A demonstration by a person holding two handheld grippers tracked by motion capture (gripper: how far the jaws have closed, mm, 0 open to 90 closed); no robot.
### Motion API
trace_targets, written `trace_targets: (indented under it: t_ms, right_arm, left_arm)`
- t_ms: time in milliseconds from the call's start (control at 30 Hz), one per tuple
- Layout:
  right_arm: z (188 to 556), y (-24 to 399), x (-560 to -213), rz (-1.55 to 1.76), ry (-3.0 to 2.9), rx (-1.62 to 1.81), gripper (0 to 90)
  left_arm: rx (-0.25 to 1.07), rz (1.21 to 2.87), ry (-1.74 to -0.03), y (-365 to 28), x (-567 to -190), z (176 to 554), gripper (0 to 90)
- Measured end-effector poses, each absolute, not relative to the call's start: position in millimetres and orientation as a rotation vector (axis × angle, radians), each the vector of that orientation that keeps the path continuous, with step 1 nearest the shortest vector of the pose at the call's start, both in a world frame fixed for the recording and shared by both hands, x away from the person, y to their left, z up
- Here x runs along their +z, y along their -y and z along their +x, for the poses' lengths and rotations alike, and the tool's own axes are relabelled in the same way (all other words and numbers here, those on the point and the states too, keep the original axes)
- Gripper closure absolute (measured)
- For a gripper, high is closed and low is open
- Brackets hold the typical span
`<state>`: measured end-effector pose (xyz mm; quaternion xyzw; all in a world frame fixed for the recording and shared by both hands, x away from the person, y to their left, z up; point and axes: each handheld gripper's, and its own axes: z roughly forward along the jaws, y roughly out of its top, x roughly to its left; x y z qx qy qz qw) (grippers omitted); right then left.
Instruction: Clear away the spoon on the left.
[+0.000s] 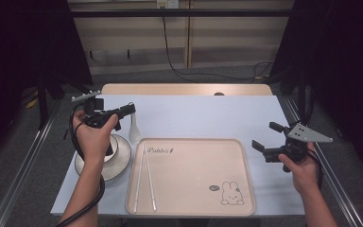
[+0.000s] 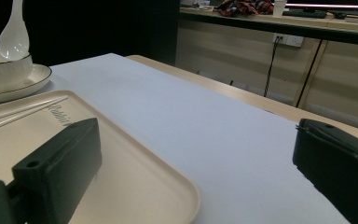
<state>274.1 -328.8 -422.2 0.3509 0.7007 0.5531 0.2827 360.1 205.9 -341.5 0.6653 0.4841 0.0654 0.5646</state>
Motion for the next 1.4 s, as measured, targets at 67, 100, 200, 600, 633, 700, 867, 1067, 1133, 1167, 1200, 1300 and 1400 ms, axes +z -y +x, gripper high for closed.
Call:
trace_targets:
  t_ms: [67, 100, 200, 600, 633, 700, 867, 1067, 1133, 1167, 1200, 1300, 1400]
  right_arm:
    - [274, 329, -422, 0.939, -1.876, 1.48, 0.7]
    - [274, 329, -422, 0.939, -1.877, 1.478, 0.7]
    - [274, 328, -422, 0.934, -1.875, 1.483, 0.7]
    - [273, 329, -422, 0.938, -1.87, 1.483, 0.6]
    - [273, 329, -422, 0.937, -1.871, 1.484, 0.6]
    - [273, 328, -422, 0.939, -1.876, 1.487, 0.7]
    - [273, 327, -421, 0.933, -1.875, 1.489, 0.7]
    - [272, 327, -421, 0.936, -1.878, 1.487, 0.8]
    - [272, 326, -421, 0.938, -1.877, 1.486, 0.8]
    - [272, 327, -421, 0.935, -1.879, 1.487, 0.8]
    - [272, 327, -421, 0.937, -1.877, 1.483, 0.8]
    - [273, 327, -422, 0.939, -1.877, 1.485, 0.8]
    - [273, 327, -422, 0.935, -1.881, 1.488, 0.8]
  left_arm:
    - [0.154, 1.57, -1.139, -203, -345, 359, 86.0]
    - [0.138, 1.565, -1.139, -202, -347, 358, 86.0]
    - [0.122, 1.573, -1.134, -198, -351, 357, 86.0]
    - [0.075, 1.61, -1.111, -182, -364, 350, 86.0]
    - [0.072, 1.611, -1.113, -180, -366, 349, 86.0]
    - [0.06, 1.621, -1.11, -178, -369, 349, 86.0]
    - [0.028, 1.623, -1.117, -173, -375, 346, 86.0]
    - [-0.003, 1.623, -1.109, -167, -381, 342, 86.0]
    - [-0.001, 1.625, -1.111, -165, -383, 341, 86.0]
    - [-0.007, 1.619, -1.119, -163, -384, 341, 86.0]
    - [-0.014, 1.621, -1.115, -163, -386, 340, 86.0]
    - [-0.023, 1.638, -1.111, -159, -390, 339, 86.0]
    - [-0.043, 1.645, -1.109, -155, -395, 337, 86.0]
